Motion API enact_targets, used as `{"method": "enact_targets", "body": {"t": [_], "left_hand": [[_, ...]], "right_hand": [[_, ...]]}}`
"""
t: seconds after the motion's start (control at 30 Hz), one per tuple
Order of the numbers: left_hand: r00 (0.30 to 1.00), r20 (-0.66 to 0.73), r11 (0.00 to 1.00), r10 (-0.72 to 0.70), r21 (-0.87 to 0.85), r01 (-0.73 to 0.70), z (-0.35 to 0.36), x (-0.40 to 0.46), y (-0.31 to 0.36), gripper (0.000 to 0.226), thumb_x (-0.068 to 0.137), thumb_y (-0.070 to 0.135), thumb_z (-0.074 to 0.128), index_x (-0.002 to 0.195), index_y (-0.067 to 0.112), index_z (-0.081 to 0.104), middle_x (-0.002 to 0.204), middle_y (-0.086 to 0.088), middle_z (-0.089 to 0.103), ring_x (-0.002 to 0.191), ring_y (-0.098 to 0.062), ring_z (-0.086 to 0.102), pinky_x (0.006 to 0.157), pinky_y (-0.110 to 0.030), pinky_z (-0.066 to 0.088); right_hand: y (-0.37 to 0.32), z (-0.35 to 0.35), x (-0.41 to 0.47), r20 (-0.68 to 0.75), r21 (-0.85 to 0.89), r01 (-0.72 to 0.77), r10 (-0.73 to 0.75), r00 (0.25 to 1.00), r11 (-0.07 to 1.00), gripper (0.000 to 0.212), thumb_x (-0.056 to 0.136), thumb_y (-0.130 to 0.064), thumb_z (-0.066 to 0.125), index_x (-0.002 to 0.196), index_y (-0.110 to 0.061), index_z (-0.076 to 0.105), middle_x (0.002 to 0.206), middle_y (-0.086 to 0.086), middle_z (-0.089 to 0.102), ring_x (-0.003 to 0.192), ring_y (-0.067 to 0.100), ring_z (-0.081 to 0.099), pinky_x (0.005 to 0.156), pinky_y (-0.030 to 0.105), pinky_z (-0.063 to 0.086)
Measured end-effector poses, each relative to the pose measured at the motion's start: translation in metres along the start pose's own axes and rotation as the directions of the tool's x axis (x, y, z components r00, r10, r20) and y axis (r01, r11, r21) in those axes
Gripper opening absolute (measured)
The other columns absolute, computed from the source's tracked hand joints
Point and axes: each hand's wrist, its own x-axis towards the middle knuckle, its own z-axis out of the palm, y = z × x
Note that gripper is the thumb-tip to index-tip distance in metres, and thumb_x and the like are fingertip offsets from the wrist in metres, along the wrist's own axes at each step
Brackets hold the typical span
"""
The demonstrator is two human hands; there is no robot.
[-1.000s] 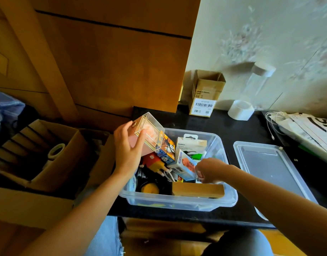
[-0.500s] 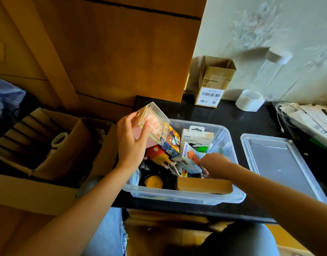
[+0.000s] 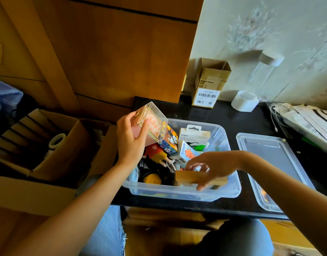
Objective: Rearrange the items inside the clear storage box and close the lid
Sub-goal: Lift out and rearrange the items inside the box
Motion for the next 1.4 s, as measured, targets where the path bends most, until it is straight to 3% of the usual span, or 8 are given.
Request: {"method": "enact_targets", "body": {"t": [0.2, 0.3, 0.5, 0.8, 0.93, 1.1, 1.23, 1.4], "left_hand": [[1.000, -0.011, 1.000, 0.022, 0.019, -0.022, -0.002, -0.002, 0.003, 0.067, 0.078, 0.060, 0.047, 0.130, 0.017, 0.047, 0.122, 0.010, 0.035, 0.119, -0.017, 0.047, 0.092, -0.033, 0.051], [1.000, -0.011, 1.000, 0.016, 0.018, -0.016, -0.002, -0.002, 0.003, 0.069, 0.078, 0.061, 0.047, 0.130, 0.017, 0.046, 0.123, 0.009, 0.035, 0.118, -0.016, 0.047, 0.092, -0.032, 0.050], [1.000, -0.011, 0.999, 0.023, 0.035, -0.023, -0.002, -0.002, 0.000, 0.066, 0.081, 0.057, 0.050, 0.132, 0.015, 0.045, 0.128, 0.005, 0.035, 0.122, -0.018, 0.043, 0.094, -0.038, 0.050], [0.936, 0.011, 0.890, 0.352, 0.305, -0.338, -0.010, -0.005, 0.020, 0.052, 0.084, 0.030, 0.060, 0.128, 0.003, 0.052, 0.134, -0.017, 0.045, 0.125, -0.029, 0.042, 0.104, -0.039, 0.037], [0.801, 0.287, 0.789, 0.526, 0.189, -0.585, -0.008, 0.000, 0.042, 0.042, 0.086, 0.018, 0.065, 0.125, 0.007, 0.055, 0.131, -0.009, 0.048, 0.121, -0.015, 0.046, 0.097, -0.025, 0.043], [0.671, 0.706, 0.783, 0.229, 0.276, -0.557, 0.011, 0.009, 0.057, 0.060, 0.081, 0.045, 0.068, 0.133, 0.029, 0.041, 0.123, 0.009, 0.055, 0.100, -0.009, 0.057, 0.073, -0.028, 0.053], [0.701, 0.686, 0.846, 0.196, 0.244, -0.475, 0.020, 0.013, 0.060, 0.040, 0.083, 0.035, 0.069, 0.119, 0.026, 0.054, 0.095, 0.012, 0.066, 0.079, -0.004, 0.060, 0.060, -0.016, 0.049], [0.800, 0.563, 0.910, 0.209, 0.188, -0.370, 0.010, 0.013, 0.053, 0.021, 0.085, 0.028, 0.066, 0.103, 0.020, 0.058, 0.080, 0.005, 0.067, 0.075, -0.010, 0.064, 0.064, -0.038, 0.054]], "right_hand": [[0.010, -0.020, -0.005, -0.394, -0.094, 0.026, -0.061, 0.917, 0.995, 0.034, 0.087, -0.028, 0.064, 0.120, -0.023, 0.057, 0.104, -0.016, 0.058, 0.091, 0.004, 0.056, 0.076, 0.011, 0.047], [0.019, -0.031, -0.013, -0.575, 0.186, 0.187, -0.048, 0.817, 0.965, 0.016, 0.084, -0.015, 0.066, 0.091, -0.029, 0.064, 0.081, -0.015, 0.069, 0.076, 0.002, 0.067, 0.066, 0.012, 0.051], [0.037, -0.027, 0.005, -0.727, 0.671, 0.476, 0.379, 0.572, 0.569, 0.014, 0.084, -0.013, 0.053, 0.082, -0.016, 0.066, 0.075, 0.004, 0.072, 0.072, 0.022, 0.069, 0.070, 0.036, 0.056], [0.025, -0.011, 0.039, -0.620, 0.785, 0.542, 0.381, 0.686, 0.301, 0.023, 0.078, 0.000, 0.044, 0.095, -0.005, 0.057, 0.092, 0.016, 0.069, 0.091, 0.035, 0.066, 0.079, 0.050, 0.055], [0.028, -0.005, 0.037, -0.648, 0.761, 0.595, 0.252, 0.719, 0.258, 0.028, 0.067, -0.006, 0.046, 0.094, -0.006, 0.054, 0.090, 0.013, 0.068, 0.088, 0.029, 0.067, 0.077, 0.046, 0.055], [0.030, -0.001, 0.030, -0.688, 0.725, 0.668, 0.140, 0.712, 0.165, 0.031, 0.066, -0.007, 0.041, 0.092, -0.006, 0.056, 0.083, 0.008, 0.066, 0.081, 0.020, 0.066, 0.073, 0.035, 0.055], [0.032, -0.001, 0.022, -0.709, 0.701, 0.661, 0.163, 0.686, 0.267, 0.026, 0.088, 0.002, 0.036, 0.088, -0.011, 0.059, 0.079, 0.001, 0.068, 0.081, 0.016, 0.066, 0.076, 0.031, 0.053], [0.040, 0.001, 0.021, -0.308, 0.417, -0.007, 0.148, 0.940, 0.909, 0.026, 0.087, -0.033, 0.060, 0.108, -0.018, 0.058, 0.106, -0.004, 0.065, 0.090, 0.011, 0.064, 0.070, 0.019, 0.056]]}}
